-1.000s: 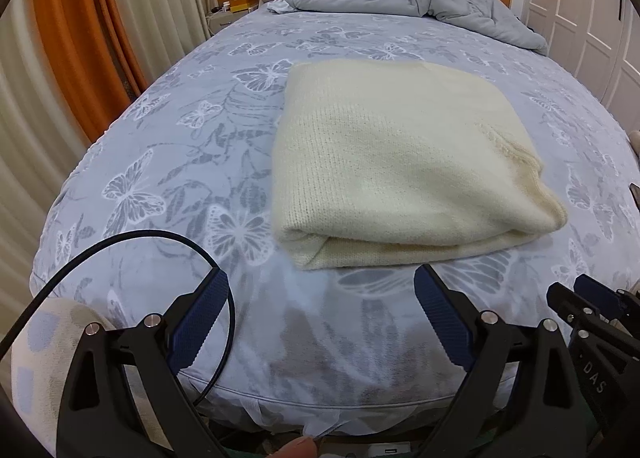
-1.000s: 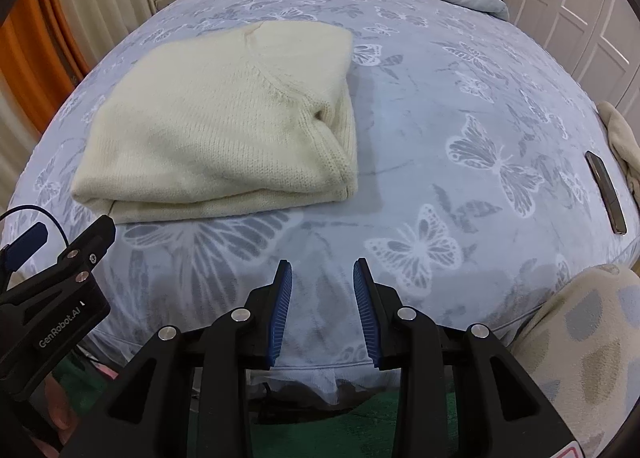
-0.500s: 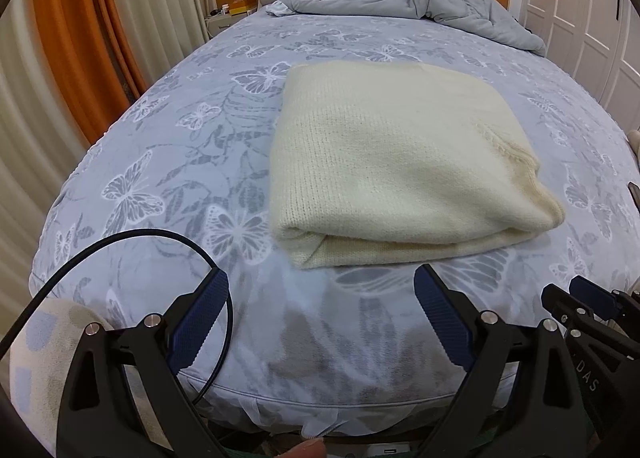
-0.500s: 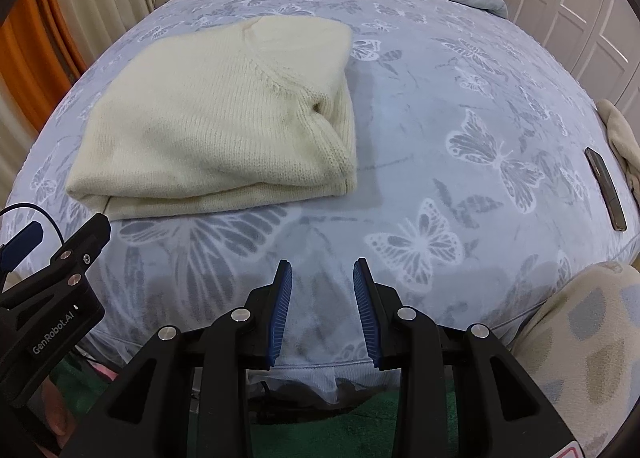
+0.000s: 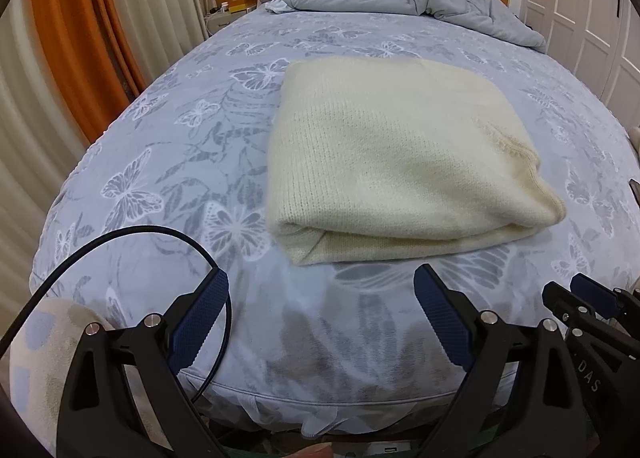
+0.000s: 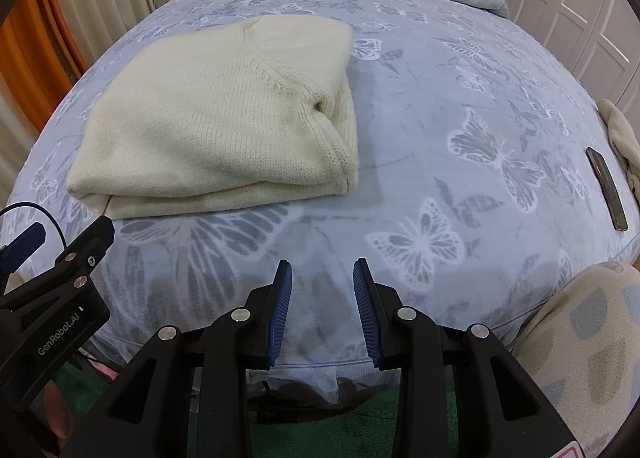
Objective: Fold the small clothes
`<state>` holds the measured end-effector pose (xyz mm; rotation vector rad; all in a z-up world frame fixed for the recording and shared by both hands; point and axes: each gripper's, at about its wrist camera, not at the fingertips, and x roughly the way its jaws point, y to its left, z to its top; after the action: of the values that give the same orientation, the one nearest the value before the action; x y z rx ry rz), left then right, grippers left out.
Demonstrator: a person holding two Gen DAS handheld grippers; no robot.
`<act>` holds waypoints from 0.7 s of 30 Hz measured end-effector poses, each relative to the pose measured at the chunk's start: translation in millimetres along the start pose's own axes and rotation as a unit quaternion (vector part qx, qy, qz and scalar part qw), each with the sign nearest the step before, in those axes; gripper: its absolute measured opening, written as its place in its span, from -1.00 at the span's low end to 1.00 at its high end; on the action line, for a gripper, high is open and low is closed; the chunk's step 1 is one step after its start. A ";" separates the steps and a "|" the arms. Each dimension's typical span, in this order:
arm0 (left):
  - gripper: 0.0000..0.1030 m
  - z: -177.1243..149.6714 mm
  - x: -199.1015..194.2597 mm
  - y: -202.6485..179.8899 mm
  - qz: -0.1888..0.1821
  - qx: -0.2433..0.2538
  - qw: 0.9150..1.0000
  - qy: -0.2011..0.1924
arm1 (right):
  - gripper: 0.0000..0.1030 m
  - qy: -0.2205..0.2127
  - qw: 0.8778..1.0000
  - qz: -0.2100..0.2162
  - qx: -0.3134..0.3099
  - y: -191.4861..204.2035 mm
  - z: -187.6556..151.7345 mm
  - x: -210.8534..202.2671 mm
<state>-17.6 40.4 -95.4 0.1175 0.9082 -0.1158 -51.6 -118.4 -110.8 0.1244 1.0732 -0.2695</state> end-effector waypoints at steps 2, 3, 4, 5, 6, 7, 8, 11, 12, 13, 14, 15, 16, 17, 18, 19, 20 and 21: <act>0.78 -0.3 -0.2 -0.2 -0.001 -0.001 1.000 0.001 | -0.37 0.000 1.000 -0.001 -0.001 -0.4 0.0 0.5; 0.78 -0.3 0.4 0.1 -0.002 0.000 1.000 0.001 | -0.37 0.001 1.000 0.000 -0.001 -0.5 0.1 0.5; 0.78 -0.4 0.3 0.3 -0.005 -0.001 1.000 0.001 | -0.37 0.001 1.000 0.000 -0.001 -0.5 -0.1 0.6; 0.78 -0.5 0.5 0.7 -0.007 -0.001 1.000 0.002 | -0.37 0.000 1.000 -0.001 0.000 0.3 0.0 0.0; 0.78 -0.7 1.1 0.7 -0.007 -0.001 1.000 0.004 | -0.37 0.001 1.000 0.000 0.000 0.5 -0.2 0.2; 0.79 -1.2 2.4 0.8 -0.009 -0.002 1.000 0.007 | -0.37 0.001 1.000 -0.001 -0.001 0.4 -0.4 0.7; 0.82 -2.2 3.1 0.2 -0.007 -0.002 1.000 0.010 | -0.37 0.002 1.000 -0.001 -0.001 1.0 0.0 0.6; 0.84 -2.8 3.5 0.5 -0.005 -0.004 1.000 0.011 | -0.37 0.003 1.000 -0.001 -0.001 1.6 0.1 0.6; 0.85 -3.2 3.6 0.0 -0.002 -0.003 1.000 0.010 | -0.37 0.003 1.000 -0.001 -0.002 2.2 0.2 0.6; 0.86 -3.7 3.9 -0.5 -0.002 -0.002 1.000 0.011 | -0.37 0.003 1.000 -0.002 -0.002 2.6 0.4 0.6; 0.87 -4.0 4.1 -0.6 -0.002 -0.001 1.000 0.011 | -0.37 0.003 1.000 -0.002 -0.003 2.8 0.4 0.7; 0.87 -4.4 3.7 -1.0 -0.003 0.000 1.000 0.010 | -0.37 0.003 1.000 -0.002 -0.003 3.3 0.1 0.5; 0.87 -4.4 3.5 -0.9 -0.002 0.000 1.000 0.009 | -0.37 0.003 1.000 -0.002 -0.003 3.6 0.1 0.5; 0.87 -4.6 3.0 -0.6 -0.002 0.001 1.000 0.006 | -0.37 0.003 1.000 -0.002 -0.003 3.8 0.2 0.5; 0.87 -4.9 2.8 -0.7 -0.003 0.000 1.000 0.006 | -0.37 0.003 1.000 -0.002 -0.002 4.1 0.1 0.5; 0.87 -5.3 2.6 -1.1 0.000 0.002 1.000 0.006 | -0.37 0.003 1.000 -0.002 -0.002 4.4 -0.1 0.4; 0.88 -5.8 2.3 -1.5 0.000 0.003 1.000 0.006 | -0.37 0.003 1.000 -0.002 -0.002 4.6 -0.1 0.4; 0.88 -5.9 2.6 -1.8 -0.001 0.003 1.000 0.007 | -0.37 0.004 1.000 -0.002 -0.003 4.8 -0.5 0.7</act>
<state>-20.9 39.4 -101.2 0.1236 0.9225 -0.1189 -50.4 -113.8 -111.8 0.1186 1.0820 -0.2699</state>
